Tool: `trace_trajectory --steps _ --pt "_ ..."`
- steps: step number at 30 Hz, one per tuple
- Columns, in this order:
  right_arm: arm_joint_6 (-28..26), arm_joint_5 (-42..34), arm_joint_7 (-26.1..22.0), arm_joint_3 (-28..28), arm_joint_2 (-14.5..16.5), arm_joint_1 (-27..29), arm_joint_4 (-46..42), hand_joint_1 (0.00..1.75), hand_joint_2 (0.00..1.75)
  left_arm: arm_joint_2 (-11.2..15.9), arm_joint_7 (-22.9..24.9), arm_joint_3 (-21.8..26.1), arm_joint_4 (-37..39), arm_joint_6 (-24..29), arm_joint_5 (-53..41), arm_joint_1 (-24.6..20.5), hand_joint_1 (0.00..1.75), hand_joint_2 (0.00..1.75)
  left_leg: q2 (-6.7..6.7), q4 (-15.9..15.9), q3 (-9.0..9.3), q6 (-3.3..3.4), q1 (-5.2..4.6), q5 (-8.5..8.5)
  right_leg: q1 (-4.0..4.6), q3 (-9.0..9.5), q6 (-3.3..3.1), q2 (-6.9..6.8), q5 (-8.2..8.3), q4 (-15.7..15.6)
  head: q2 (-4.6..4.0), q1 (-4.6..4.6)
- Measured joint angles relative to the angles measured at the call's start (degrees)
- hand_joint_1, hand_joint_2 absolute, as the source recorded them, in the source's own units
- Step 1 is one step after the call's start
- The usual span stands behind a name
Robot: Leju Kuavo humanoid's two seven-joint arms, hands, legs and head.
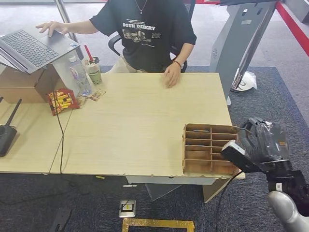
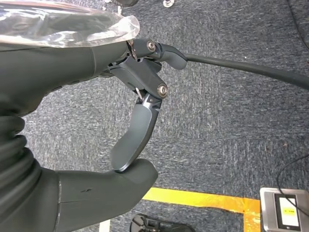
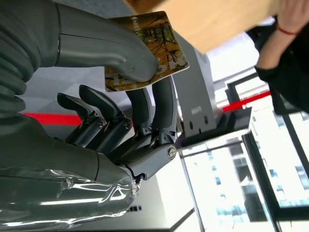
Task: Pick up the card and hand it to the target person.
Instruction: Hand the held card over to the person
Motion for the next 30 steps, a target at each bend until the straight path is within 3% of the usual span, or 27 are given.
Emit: trace_trajectory --steps 10,19,30 --pt "-3.12 2.33 -1.44 -1.64 0.95 -7.84 -0.88 1.75 1.75 -0.39 1.12 -0.81 0.01 -0.56 -2.82 -1.46 0.00 1.75 0.05 0.00 0.00 -0.01 0.01 0.02 0.00 0.02 -0.02 0.00 0.03 0.02 0.00 0.00" --pt "-8.82 8.90 0.56 3.46 7.44 -17.99 9.93 1.75 1.75 -1.21 2.54 -2.91 -0.01 -0.95 -4.17 -3.83 0.00 1.75 -0.06 -0.01 -0.10 -0.03 0.04 0.05 0.00 -0.01 -0.02 -0.05 0.02 0.08 0.01 0.01" --pt "-4.40 9.86 0.08 8.76 13.58 -28.62 26.47 1.75 1.75 -1.51 3.16 -4.25 -0.01 -1.87 -5.03 -4.53 0.00 1.75 -0.05 0.00 -0.13 -0.04 0.04 0.06 0.00 -0.05 -0.02 -0.04 0.03 0.08 0.01 -0.01"
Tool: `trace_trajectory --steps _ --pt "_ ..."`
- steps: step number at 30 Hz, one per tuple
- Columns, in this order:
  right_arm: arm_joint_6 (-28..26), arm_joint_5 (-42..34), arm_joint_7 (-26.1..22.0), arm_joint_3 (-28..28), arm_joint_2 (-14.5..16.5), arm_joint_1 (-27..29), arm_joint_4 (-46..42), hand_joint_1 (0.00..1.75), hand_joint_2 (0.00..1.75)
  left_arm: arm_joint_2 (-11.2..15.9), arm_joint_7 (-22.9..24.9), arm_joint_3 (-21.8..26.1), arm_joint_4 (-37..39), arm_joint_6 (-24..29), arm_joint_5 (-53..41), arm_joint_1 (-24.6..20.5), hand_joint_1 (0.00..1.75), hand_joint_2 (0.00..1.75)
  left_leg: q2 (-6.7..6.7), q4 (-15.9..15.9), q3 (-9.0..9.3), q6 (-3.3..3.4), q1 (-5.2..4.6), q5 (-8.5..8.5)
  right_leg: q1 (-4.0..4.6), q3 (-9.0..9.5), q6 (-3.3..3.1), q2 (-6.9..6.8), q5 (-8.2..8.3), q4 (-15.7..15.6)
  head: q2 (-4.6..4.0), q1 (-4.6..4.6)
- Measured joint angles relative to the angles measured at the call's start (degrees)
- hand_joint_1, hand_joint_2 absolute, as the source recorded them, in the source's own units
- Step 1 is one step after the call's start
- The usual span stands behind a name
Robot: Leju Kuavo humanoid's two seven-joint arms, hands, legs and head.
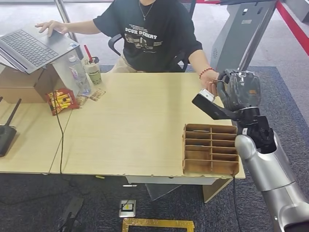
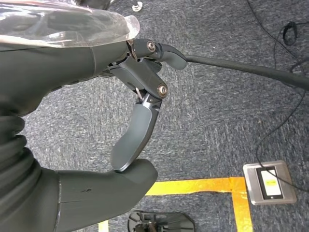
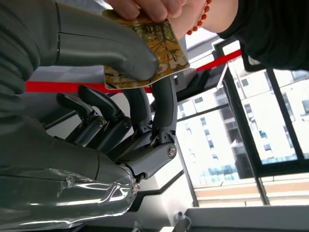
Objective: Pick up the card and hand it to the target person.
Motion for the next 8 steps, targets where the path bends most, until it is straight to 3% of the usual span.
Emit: trace_trajectory --steps 3,4,7,8 --pt "1.38 -0.56 -0.85 0.97 1.15 -1.82 3.30 1.71 1.75 0.02 0.01 -0.13 0.01 -0.01 0.16 -0.08 0.00 1.75 -0.01 0.00 0.00 0.00 0.00 0.00 0.00 -0.01 0.00 -0.01 0.00 0.00 0.00 0.00" --pt "1.74 -0.85 -1.10 1.26 1.50 -2.28 4.15 1.46 1.75 0.03 0.01 -0.13 0.01 -0.01 0.27 -0.09 0.00 1.75 -0.01 0.00 0.00 0.00 0.00 0.00 0.00 -0.01 0.00 -0.01 0.00 0.00 0.00 0.01" --pt "2.60 -2.01 -1.94 1.90 2.28 -3.18 6.02 0.22 1.75 0.06 0.01 -0.13 0.02 -0.01 0.55 -0.06 0.00 1.75 -0.01 0.00 0.00 0.00 0.00 0.00 0.00 -0.01 0.00 0.00 0.00 -0.01 -0.01 0.00" --pt "2.72 -2.26 -2.08 1.98 2.39 -3.28 6.26 0.03 1.75 0.07 0.01 -0.13 0.02 -0.01 0.58 -0.05 0.00 1.75 -0.01 0.00 0.00 0.00 0.00 0.00 0.00 -0.01 0.00 -0.01 0.00 -0.01 -0.01 0.00"
